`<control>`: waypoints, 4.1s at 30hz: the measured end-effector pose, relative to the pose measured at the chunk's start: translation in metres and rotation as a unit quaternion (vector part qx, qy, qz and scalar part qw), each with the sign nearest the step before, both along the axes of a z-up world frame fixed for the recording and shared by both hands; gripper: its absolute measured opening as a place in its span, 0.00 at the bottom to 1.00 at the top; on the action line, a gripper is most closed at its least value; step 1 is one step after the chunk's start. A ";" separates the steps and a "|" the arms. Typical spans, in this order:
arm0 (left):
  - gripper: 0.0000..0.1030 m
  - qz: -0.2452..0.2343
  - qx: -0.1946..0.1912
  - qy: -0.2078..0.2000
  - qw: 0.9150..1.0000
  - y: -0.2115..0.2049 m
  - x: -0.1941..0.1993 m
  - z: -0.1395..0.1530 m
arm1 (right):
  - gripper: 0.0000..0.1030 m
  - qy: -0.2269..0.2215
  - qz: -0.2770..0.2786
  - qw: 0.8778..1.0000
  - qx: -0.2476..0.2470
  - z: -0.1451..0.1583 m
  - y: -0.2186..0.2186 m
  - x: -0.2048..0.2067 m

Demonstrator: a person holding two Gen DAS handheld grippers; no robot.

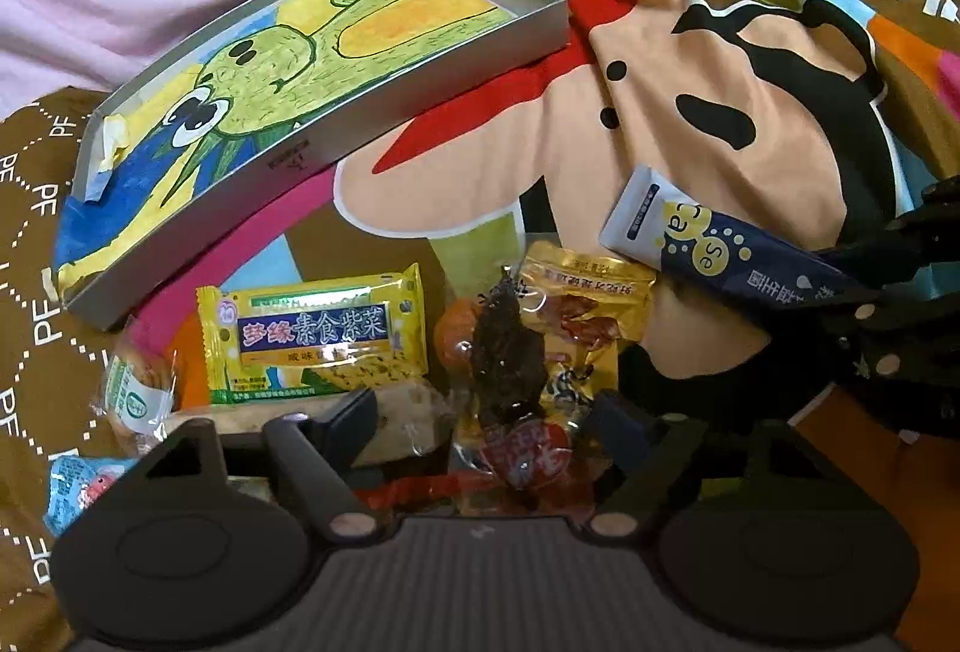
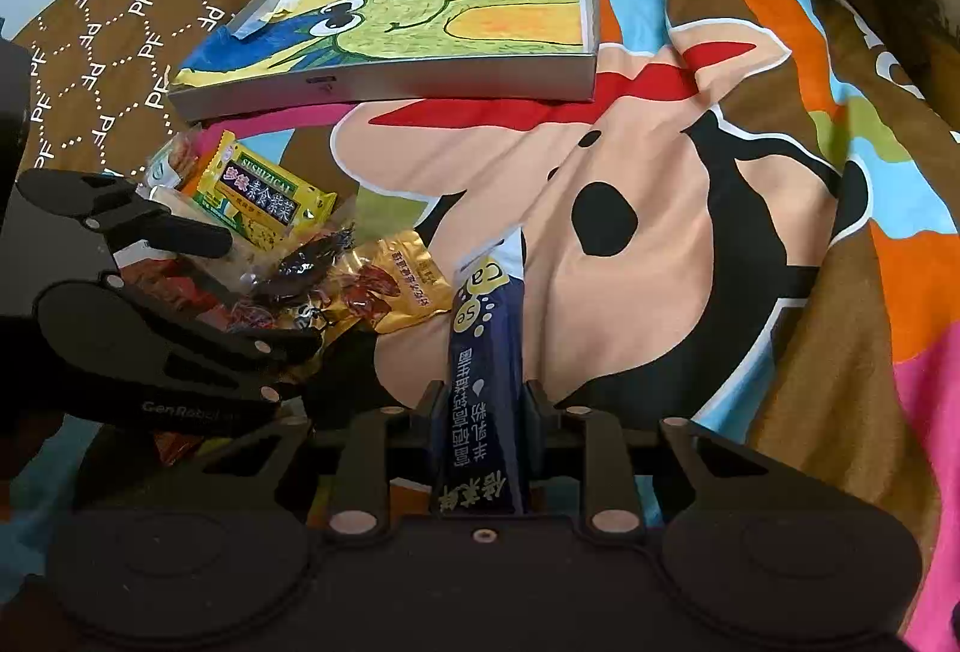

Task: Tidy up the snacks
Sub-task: 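Grasp the blue milk-powder stick with the right tool while the left tool grasps the brown jerky packet, then lift both held snacks and carry them over the grey tray, then lower both snacks into the tray and open both tools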

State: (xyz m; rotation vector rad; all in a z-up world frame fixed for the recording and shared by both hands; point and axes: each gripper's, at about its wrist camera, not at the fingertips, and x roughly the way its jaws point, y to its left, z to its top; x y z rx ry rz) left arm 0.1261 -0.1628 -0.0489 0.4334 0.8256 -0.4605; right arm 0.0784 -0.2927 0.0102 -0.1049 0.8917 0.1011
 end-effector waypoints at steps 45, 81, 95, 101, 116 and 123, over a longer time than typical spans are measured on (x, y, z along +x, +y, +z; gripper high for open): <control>0.49 0.066 -0.046 0.079 0.994 0.001 0.003 0.018 | 0.25 -0.066 0.071 0.977 -0.188 -0.022 0.047 -0.012; 0.47 0.142 -0.079 -0.074 0.984 0.007 0.015 0.063 | 0.25 -0.218 0.052 0.944 -0.241 -0.003 0.053 -0.006; 0.47 0.219 -0.120 -0.140 0.958 0.045 0.120 0.091 | 0.25 -0.326 0.058 0.924 -0.193 0.032 0.082 0.108; 0.48 0.243 -0.119 -0.151 0.951 0.066 0.165 0.092 | 0.25 -0.307 0.063 0.939 -0.140 0.037 0.098 0.169; 0.48 0.281 -0.103 -0.098 0.949 0.094 0.212 0.053 | 0.25 -0.214 0.066 0.972 -0.076 0.007 0.112 0.220; 0.49 0.282 -0.106 -0.081 0.950 0.093 0.214 0.046 | 0.26 -0.187 0.053 0.980 -0.045 0.005 0.107 0.226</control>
